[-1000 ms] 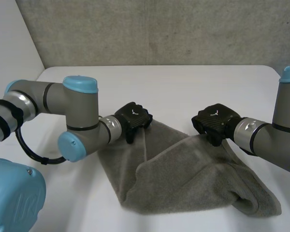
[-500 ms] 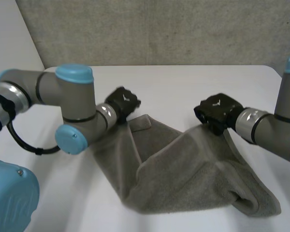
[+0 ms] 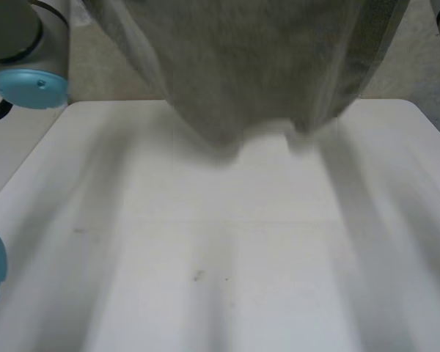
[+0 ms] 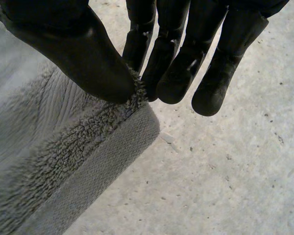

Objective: Fold the towel.

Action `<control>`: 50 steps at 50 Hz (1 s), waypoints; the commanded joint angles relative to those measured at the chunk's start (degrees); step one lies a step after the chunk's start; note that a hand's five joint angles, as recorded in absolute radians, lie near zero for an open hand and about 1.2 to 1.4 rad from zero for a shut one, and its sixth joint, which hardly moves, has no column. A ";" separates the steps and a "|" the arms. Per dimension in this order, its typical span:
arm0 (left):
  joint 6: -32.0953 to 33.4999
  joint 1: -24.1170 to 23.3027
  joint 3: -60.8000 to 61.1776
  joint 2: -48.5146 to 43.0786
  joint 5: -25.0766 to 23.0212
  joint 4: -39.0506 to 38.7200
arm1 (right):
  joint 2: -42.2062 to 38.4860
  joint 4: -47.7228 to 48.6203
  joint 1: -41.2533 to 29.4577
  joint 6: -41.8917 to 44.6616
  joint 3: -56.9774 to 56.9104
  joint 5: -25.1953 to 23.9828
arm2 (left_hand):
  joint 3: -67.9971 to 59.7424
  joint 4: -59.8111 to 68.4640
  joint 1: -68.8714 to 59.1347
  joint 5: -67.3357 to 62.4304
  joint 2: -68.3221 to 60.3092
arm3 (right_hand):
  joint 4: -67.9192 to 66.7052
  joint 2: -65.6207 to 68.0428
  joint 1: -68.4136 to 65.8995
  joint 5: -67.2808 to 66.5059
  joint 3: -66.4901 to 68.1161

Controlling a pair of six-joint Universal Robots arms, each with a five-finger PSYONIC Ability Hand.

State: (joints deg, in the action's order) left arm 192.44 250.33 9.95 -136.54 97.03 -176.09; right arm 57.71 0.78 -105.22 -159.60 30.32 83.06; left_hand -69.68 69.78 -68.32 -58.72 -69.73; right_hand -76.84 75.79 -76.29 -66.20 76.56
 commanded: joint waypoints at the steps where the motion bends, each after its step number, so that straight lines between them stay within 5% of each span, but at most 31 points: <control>1: -7.77 3.05 8.75 1.10 -3.06 6.53 | 3.37 -3.76 0.19 0.25 12.98 -3.95 | -10.32 10.22 -11.68 -11.28 -10.27 | -3.16 4.21 -3.71 -3.80 3.44; 7: -9.10 5.51 25.42 3.55 -11.23 7.95 | 3.29 -6.23 0.19 3.93 23.79 -10.63 | -10.32 10.22 -11.68 -11.28 -10.27 | -3.16 4.21 -3.71 -3.80 3.44; 16: -7.17 6.66 49.91 8.74 -16.34 0.13 | -0.75 -5.88 0.19 12.38 36.39 -12.57 | -10.32 10.22 -11.68 -11.28 -10.27 | -3.16 4.21 -3.71 -3.80 3.44; 23: 3.53 6.84 66.58 13.92 -17.92 -8.56 | -2.52 -5.44 2.38 16.25 43.59 -12.31 | -10.32 10.22 -11.68 -11.28 -10.27 | -3.16 4.21 -3.71 -3.80 3.44; 40: 8.30 6.92 77.86 17.27 -17.92 -13.76 | 6.80 -0.96 6.61 15.72 55.99 -13.36 | -10.32 10.22 -11.68 -11.28 -10.27 | -3.16 4.21 -3.71 -3.80 3.44; 50: 11.63 6.75 81.99 16.31 -18.54 -24.38 | 7.95 -0.96 7.13 15.64 56.43 -13.63 | -1.26 1.16 -2.62 -2.21 -1.21 | -3.16 4.21 -3.71 -3.80 3.44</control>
State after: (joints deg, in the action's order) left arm 201.27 257.15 90.47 -119.32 78.67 -194.19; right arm 65.64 -0.08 -98.19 -143.91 86.92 69.56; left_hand -63.13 63.12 -63.05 -53.23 -63.13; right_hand -76.84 75.79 -76.30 -66.20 76.56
